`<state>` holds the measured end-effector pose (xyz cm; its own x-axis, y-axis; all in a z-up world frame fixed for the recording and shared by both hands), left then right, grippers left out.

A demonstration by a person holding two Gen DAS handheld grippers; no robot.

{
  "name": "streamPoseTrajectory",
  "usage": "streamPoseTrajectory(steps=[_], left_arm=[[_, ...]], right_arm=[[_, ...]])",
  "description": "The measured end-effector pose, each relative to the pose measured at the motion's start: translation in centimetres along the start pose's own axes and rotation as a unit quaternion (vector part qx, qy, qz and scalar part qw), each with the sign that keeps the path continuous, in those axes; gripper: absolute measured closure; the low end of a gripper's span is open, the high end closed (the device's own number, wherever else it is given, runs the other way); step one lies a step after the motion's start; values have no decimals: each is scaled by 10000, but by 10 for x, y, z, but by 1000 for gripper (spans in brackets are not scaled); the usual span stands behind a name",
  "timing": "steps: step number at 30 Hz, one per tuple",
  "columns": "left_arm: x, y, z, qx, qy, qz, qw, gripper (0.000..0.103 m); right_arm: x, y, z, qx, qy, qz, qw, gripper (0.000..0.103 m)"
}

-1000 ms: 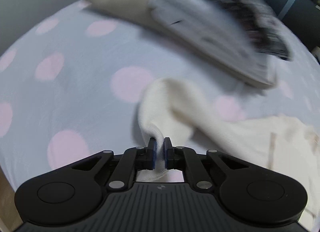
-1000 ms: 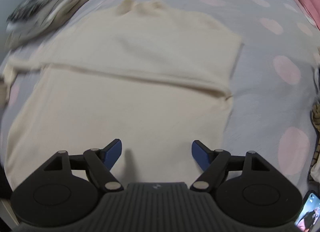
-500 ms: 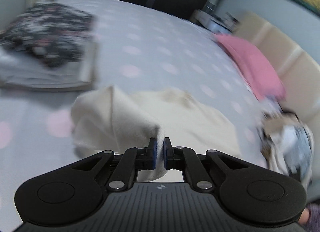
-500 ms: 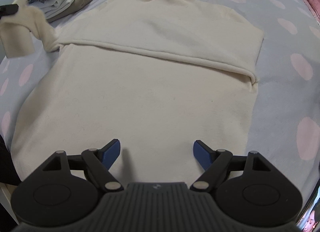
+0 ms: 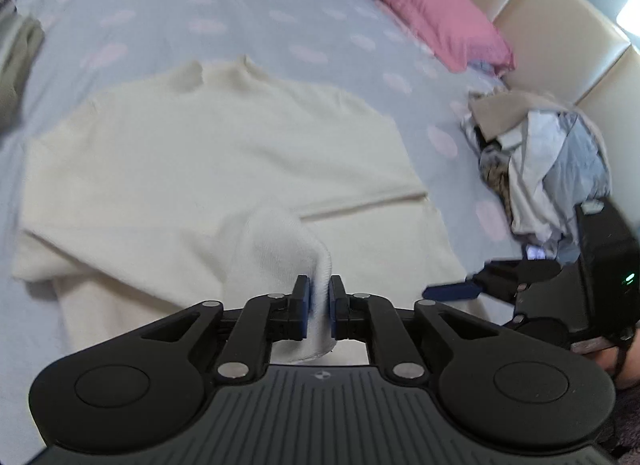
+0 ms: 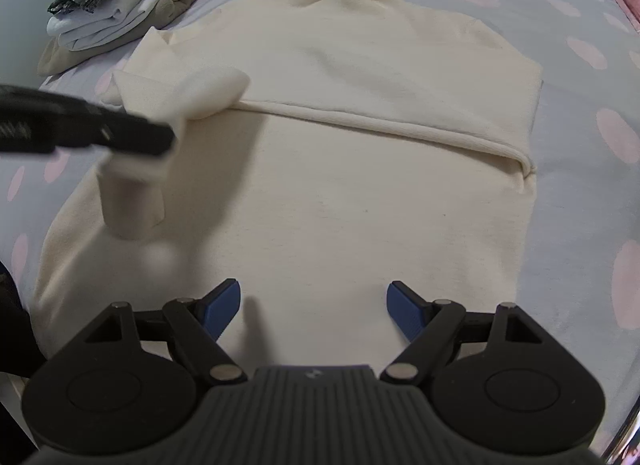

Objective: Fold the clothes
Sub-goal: 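Fold the held sleeve side across the sweater body toward the right tool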

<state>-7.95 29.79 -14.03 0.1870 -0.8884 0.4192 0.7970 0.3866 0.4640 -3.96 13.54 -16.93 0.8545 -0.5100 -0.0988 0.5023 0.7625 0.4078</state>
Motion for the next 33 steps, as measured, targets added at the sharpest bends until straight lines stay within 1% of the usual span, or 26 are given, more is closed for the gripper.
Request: streamPoseTrajectory(steps=[2, 3, 4, 6, 7, 8, 10, 12, 14, 17, 19, 20, 23, 27, 28, 31, 32, 33], left_arm=[[1, -5, -5, -171, -12, -34, 9998, 83], [2, -7, -5, -206, -18, -45, 9998, 81], [2, -7, -4, -218, -21, -52, 9997, 76], [2, -7, 0, -195, -13, -60, 9998, 66], [2, -7, 4, -148, 0, -66, 9999, 56], [2, -6, 8, -94, 15, -85, 9999, 54], [3, -5, 16, 6, 49, -125, 9999, 54], [2, -5, 22, 75, 165, -141, 9997, 52], [-2, -5, 26, 129, 312, -128, 9993, 48], [-13, -7, 27, 62, 579, 11, 9983, 48], [-22, -10, 26, -85, 804, 184, 9966, 48], [-27, -13, 25, -145, 844, 266, 9960, 48], [-36, -21, 19, -326, 716, 447, 9959, 48], [-36, -32, 5, -591, 597, 484, 9953, 49], [-35, -35, 1, -646, 582, 462, 9951, 52], [-30, -41, -9, -753, 579, 275, 9951, 56], [-28, -43, -13, -789, 578, 213, 9950, 62], [-26, -45, -16, -818, 618, 137, 9946, 66]], right_arm=[[1, 1, -1, 11, -18, 2, 10000, 21], [2, 1, -1, 19, -38, -10, 10000, 21], [3, 1, -1, 35, -54, -23, 10000, 21], [1, 2, -1, 85, -78, -49, 9999, 21], [0, 2, -1, 125, -89, -57, 9999, 21], [0, 2, 1, 169, -94, -55, 9998, 21], [-1, 4, 4, 259, -99, -19, 9996, 21], [-4, 5, 7, 357, -88, 50, 9993, 21], [-8, 6, 9, 444, -58, 140, 9989, 21], [-14, 7, 10, 491, -12, 250, 9985, 21], [-17, 7, 11, 496, 13, 309, 9983, 21], [-19, 7, 12, 507, 31, 333, 9982, 21], [-23, 8, 11, 513, 58, 397, 9979, 21], [-28, 8, 10, 491, 60, 464, 9977, 20], [-28, 8, 9, 483, 58, 469, 9977, 20], [-29, 8, 7, 452, 52, 481, 9978, 20], [-29, 8, 6, 433, 51, 483, 9979, 20], [-29, 8, 5, 413, 49, 485, 9980, 20]])
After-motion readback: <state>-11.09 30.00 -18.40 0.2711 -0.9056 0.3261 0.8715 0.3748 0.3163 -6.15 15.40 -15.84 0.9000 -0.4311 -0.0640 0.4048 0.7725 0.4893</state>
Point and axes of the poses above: each gripper's, at about its wrist camera, not at the fingertips, and z roughly against the way its jaws point, x to its right, y to its top, the point moved 3 cm from there along -z, roughly the way its jaws point, and after that the axes turned 6 degrees about -y, right-handed, at the moved point
